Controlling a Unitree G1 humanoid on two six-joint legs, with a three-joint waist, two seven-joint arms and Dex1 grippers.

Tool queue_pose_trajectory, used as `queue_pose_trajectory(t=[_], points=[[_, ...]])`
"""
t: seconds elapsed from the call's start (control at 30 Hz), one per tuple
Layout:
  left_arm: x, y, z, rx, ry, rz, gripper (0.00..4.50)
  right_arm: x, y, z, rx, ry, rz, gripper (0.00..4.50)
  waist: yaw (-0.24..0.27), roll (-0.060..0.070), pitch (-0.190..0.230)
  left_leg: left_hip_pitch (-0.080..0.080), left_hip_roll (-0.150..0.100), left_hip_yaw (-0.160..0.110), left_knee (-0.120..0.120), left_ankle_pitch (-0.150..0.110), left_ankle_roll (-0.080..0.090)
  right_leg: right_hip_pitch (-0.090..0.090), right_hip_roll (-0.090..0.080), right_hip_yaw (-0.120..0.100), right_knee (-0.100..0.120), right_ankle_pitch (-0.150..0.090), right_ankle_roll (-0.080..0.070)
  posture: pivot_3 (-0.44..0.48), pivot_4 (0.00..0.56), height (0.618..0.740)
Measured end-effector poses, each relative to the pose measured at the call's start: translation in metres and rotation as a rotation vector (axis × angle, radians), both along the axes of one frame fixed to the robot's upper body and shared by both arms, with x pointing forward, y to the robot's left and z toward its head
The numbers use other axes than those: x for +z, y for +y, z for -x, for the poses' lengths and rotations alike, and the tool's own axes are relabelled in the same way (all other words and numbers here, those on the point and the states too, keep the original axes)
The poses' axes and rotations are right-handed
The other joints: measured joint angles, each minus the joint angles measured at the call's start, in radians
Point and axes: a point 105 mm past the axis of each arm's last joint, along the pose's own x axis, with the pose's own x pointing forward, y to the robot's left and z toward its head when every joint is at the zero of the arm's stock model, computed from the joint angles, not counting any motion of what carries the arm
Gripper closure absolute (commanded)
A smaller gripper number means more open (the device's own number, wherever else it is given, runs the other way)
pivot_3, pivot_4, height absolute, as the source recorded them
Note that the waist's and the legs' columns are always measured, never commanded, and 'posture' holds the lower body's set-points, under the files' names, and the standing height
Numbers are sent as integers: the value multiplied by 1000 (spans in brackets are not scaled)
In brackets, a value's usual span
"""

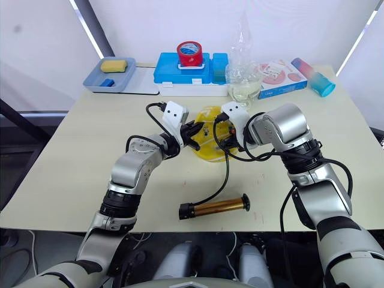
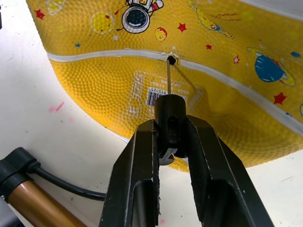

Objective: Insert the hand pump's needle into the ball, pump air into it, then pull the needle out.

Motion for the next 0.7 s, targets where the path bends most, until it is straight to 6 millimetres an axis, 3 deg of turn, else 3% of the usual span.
queue_pose_trajectory(t=[0.7], points=[[0, -1, 0, -3, 0, -3, 4463, -4, -1, -4, -31, -2, 19, 4204, -1, 0, 0, 0, 0, 0, 0, 1, 0, 0, 0, 0, 1, 0, 0, 0, 150, 737]])
